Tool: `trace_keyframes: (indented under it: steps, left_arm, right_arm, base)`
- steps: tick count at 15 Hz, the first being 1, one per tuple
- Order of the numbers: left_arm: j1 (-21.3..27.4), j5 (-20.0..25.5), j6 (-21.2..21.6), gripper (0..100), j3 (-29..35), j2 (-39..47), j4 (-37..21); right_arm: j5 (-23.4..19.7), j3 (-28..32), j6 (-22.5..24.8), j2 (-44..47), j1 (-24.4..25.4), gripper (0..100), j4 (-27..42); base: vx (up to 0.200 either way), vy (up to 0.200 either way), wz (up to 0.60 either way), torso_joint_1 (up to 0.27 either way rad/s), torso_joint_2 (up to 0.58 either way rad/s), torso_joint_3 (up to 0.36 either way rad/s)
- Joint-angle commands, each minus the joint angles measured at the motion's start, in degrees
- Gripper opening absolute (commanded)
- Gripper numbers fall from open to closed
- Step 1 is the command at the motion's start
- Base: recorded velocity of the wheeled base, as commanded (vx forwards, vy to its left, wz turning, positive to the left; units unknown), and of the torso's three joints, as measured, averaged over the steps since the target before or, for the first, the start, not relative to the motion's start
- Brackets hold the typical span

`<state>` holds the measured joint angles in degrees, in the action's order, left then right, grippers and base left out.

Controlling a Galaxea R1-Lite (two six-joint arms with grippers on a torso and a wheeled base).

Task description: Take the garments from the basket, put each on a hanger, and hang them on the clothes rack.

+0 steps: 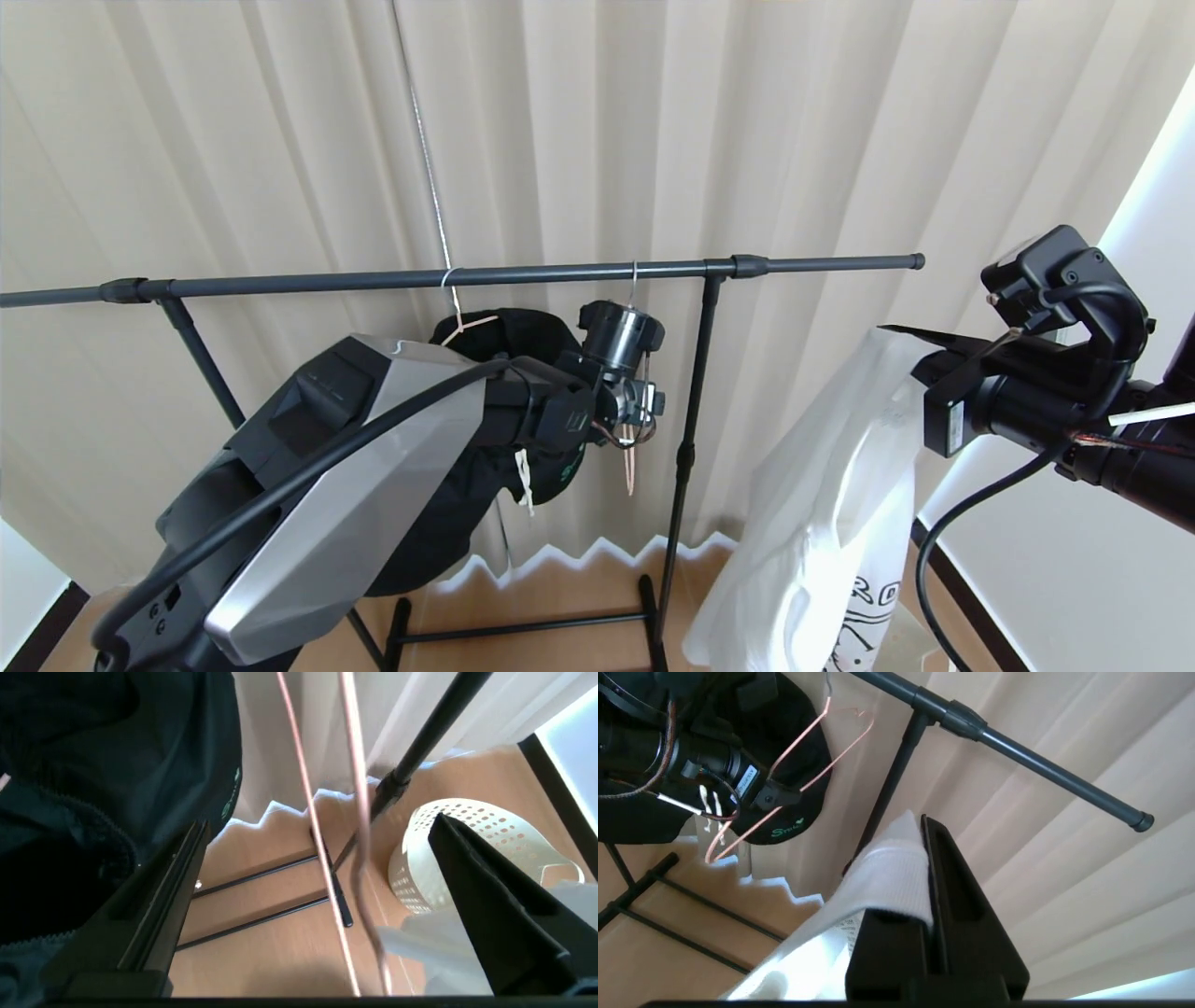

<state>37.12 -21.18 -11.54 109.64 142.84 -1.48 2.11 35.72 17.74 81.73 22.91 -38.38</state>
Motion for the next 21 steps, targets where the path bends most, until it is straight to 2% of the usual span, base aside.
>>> trace_keyframes:
  steps: [1, 13, 14, 21]
  left_arm:
    - [0.0, -0.1, 0.0, 100, 0.4, 0.5, 0.0]
    - [0.0, -0.1, 0.5, 100, 1.5, 2.9, 0.9]
    - [0.0, 0.0, 0.6, 0, 1.4, 3.0, 0.9]
    - [-0.3, -0.2, 0.5, 0, 2.3, 2.9, 1.0]
  right_arm:
    - [0.0, 0.0, 0.0, 0.0, 0.0, 0, 0.0]
    - [0.0, -0.1, 0.0, 0.0, 0.0, 0, 0.0]
    - [0.0, -0.2, 0.0, -0.1, 0.0, 0, 0.0]
    - [0.0, -0.2, 0.0, 0.0, 0.0, 0, 0.0]
  base:
    - [0.0, 0.0, 0.0, 0.0, 0.0, 0.0]
    - [0.0, 0.0, 0.0, 0.0, 0.0, 0.0]
    - [0.0, 0.0, 0.0, 0.0, 0.0, 0.0]
    - [0.0, 0.0, 0.0, 0.0, 0.0, 0.0]
